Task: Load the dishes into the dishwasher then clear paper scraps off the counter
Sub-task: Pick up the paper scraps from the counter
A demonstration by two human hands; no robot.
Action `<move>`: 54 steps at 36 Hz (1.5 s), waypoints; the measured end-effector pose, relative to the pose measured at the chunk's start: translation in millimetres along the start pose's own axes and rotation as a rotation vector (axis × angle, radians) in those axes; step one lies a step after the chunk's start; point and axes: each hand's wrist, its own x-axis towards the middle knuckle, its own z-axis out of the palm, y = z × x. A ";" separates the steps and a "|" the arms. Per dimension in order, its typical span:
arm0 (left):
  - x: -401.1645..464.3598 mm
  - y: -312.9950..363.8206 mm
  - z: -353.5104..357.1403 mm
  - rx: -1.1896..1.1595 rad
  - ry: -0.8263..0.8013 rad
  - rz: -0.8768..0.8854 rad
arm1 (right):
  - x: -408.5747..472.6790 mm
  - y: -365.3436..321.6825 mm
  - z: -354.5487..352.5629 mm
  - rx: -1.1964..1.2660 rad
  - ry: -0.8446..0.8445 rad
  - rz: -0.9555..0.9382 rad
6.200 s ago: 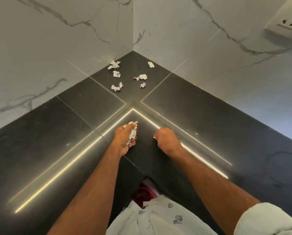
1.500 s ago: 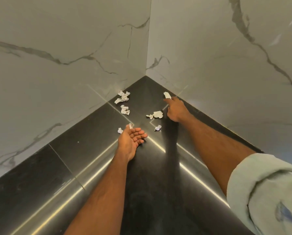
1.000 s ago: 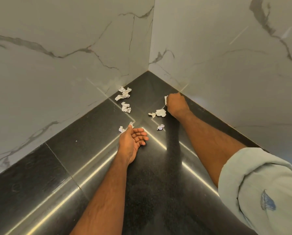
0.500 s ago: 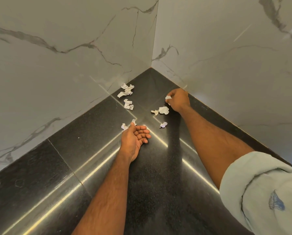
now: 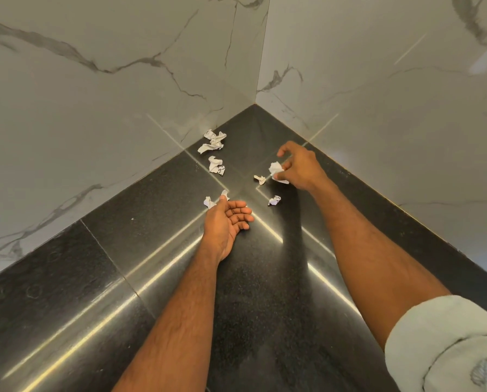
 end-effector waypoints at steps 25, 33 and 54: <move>-16.4 6.6 -20.3 -0.199 0.017 -0.021 | -47.2 -53.7 51.2 -0.065 -0.260 -0.310; -21.0 23.3 -36.2 -0.091 -0.035 0.014 | -68.0 -82.5 98.9 -0.337 -0.274 -0.568; 5.2 44.1 -84.3 -0.093 0.199 0.180 | 85.7 -111.7 82.8 -0.507 -0.263 -0.292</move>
